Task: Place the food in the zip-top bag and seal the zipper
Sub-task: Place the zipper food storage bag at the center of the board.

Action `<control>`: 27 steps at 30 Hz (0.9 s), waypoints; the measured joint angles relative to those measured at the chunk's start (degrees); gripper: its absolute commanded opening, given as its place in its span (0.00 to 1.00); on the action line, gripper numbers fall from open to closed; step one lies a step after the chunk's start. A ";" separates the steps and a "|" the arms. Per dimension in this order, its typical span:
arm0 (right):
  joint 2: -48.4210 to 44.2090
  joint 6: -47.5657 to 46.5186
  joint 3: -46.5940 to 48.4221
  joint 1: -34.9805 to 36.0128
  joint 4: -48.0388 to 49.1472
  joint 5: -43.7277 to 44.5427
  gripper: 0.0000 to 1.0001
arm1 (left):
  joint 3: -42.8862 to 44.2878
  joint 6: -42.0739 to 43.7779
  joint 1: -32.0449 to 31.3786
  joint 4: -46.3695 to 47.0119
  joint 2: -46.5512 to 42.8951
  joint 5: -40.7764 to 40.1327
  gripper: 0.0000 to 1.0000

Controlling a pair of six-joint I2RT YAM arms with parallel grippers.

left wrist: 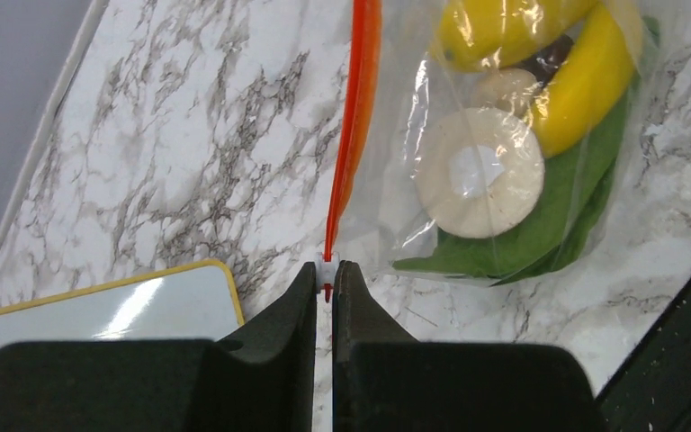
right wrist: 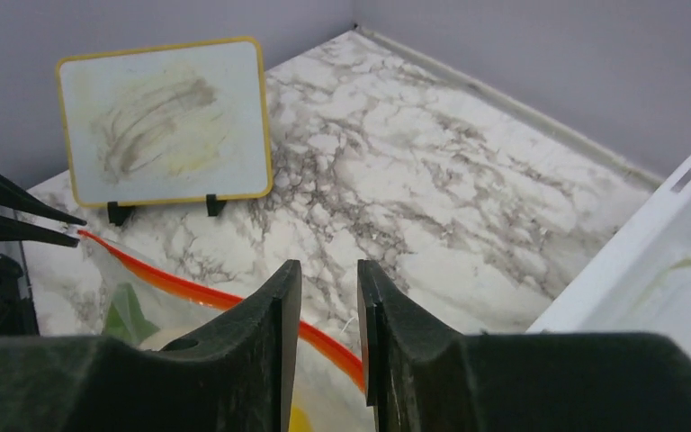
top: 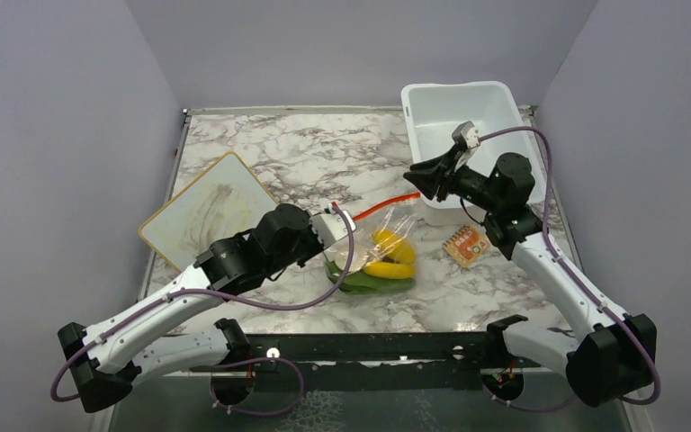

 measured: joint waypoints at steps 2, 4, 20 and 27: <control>-0.42 -0.59 1.33 0.00 -0.04 0.98 0.40 | 0.02 -0.28 0.15 1.29 0.79 -1.86 0.24; -1.33 -0.87 1.95 0.00 -0.74 2.03 0.59 | 0.26 -0.61 0.24 1.92 1.29 -2.99 0.40; -15.52 7.93 5.66 0.00 -16.85 15.87 1.00 | 5.44 -8.35 0.24 6.49 4.85 -11.21 0.99; -15.45 12.04 8.04 0.00 -26.16 23.02 1.00 | 5.44 -14.21 0.24 10.40 1.97 -14.71 0.99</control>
